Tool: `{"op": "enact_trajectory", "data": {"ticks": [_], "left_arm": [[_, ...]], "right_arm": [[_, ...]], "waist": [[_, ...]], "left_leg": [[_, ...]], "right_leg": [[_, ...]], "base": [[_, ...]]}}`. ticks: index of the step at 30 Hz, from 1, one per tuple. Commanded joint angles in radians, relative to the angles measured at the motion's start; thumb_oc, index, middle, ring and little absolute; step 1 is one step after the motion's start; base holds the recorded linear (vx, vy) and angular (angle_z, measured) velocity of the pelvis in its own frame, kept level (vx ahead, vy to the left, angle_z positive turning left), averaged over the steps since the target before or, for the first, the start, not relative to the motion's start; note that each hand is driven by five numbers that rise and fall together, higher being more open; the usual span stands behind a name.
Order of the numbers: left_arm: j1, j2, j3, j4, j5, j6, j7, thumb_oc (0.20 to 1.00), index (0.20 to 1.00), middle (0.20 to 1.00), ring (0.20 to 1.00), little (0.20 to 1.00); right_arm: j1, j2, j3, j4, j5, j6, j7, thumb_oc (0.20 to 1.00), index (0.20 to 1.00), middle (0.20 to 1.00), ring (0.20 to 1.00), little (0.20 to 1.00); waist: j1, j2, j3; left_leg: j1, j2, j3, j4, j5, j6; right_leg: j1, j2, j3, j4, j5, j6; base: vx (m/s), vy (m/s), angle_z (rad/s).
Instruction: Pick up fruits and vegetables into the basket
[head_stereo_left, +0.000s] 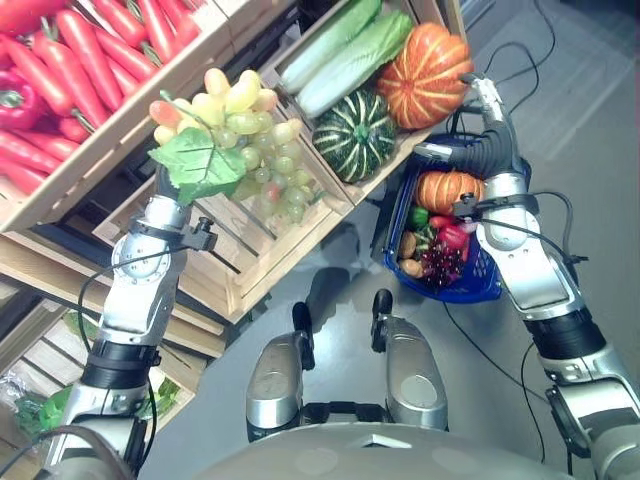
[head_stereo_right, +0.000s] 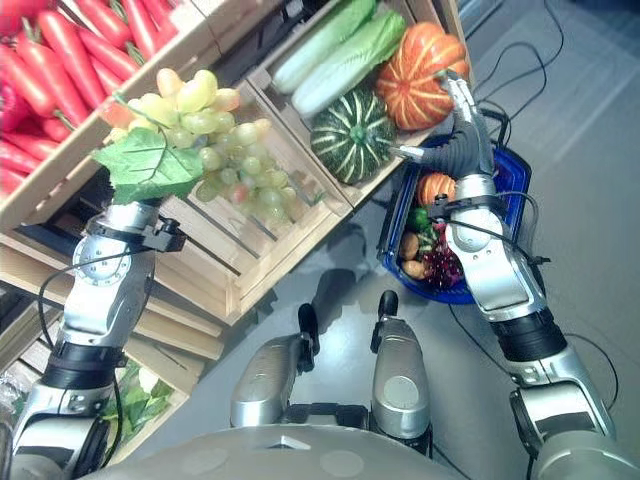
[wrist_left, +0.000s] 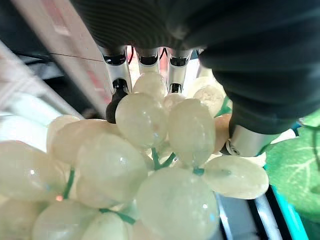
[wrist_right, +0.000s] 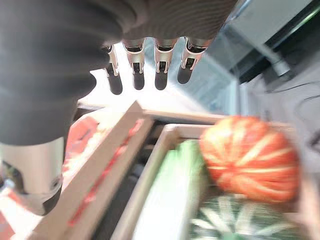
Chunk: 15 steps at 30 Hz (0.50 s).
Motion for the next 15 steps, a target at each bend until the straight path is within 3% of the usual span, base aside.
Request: {"op": "enact_trajectory", "data": {"ticks": [1, 4, 8, 15], "left_arm": [[-0.009, 0.056, -0.047, -0.073, 0.044, -0.086, -0.037, 0.200, 0.200, 0.200, 0.200, 0.200], [-0.051, 0.069, -0.070, -0.090, 0.049, -0.157, -0.112, 0.200, 0.200, 0.200, 0.200, 0.200], [-0.080, 0.083, -0.088, -0.099, 0.027, -0.164, -0.156, 0.200, 0.200, 0.200, 0.200, 0.200], [-0.120, 0.089, -0.113, -0.115, 0.028, -0.187, -0.200, 0.200, 0.200, 0.200, 0.200, 0.200]], "right_arm": [[-0.006, 0.035, 0.036, 0.004, 0.012, -0.016, 0.023, 1.000, 1.000, 1.000, 1.000, 1.000], [-0.037, 0.049, 0.079, 0.000, 0.003, -0.014, 0.082, 1.000, 1.000, 1.000, 1.000, 1.000], [-0.051, 0.052, 0.110, -0.008, -0.012, 0.006, 0.130, 1.000, 1.000, 1.000, 1.000, 1.000], [-0.053, 0.059, 0.176, 0.008, -0.021, 0.109, 0.242, 1.000, 1.000, 1.000, 1.000, 1.000]], "waist": [[0.008, -0.038, -0.141], [0.010, -0.042, -0.178], [0.008, -0.045, -0.200], [0.000, -0.053, -0.231]], "left_leg": [[-0.024, -0.038, -0.013, 0.027, -0.034, 0.037], [0.013, -0.032, -0.012, 0.002, -0.038, 0.032], [0.039, -0.027, -0.009, -0.018, -0.039, 0.030], [0.080, -0.018, 0.004, -0.033, -0.050, 0.029]], "right_leg": [[0.112, -0.072, -0.026, -0.063, -0.023, 0.099], [0.143, -0.076, -0.032, -0.084, -0.018, 0.110], [0.161, -0.077, -0.030, -0.100, -0.013, 0.116], [0.187, -0.079, -0.027, -0.110, -0.015, 0.122]], "base": [[0.10, -0.006, 0.16], [0.08, 0.002, 0.06], [0.05, 0.003, 0.00], [0.04, 0.013, -0.01]]}}
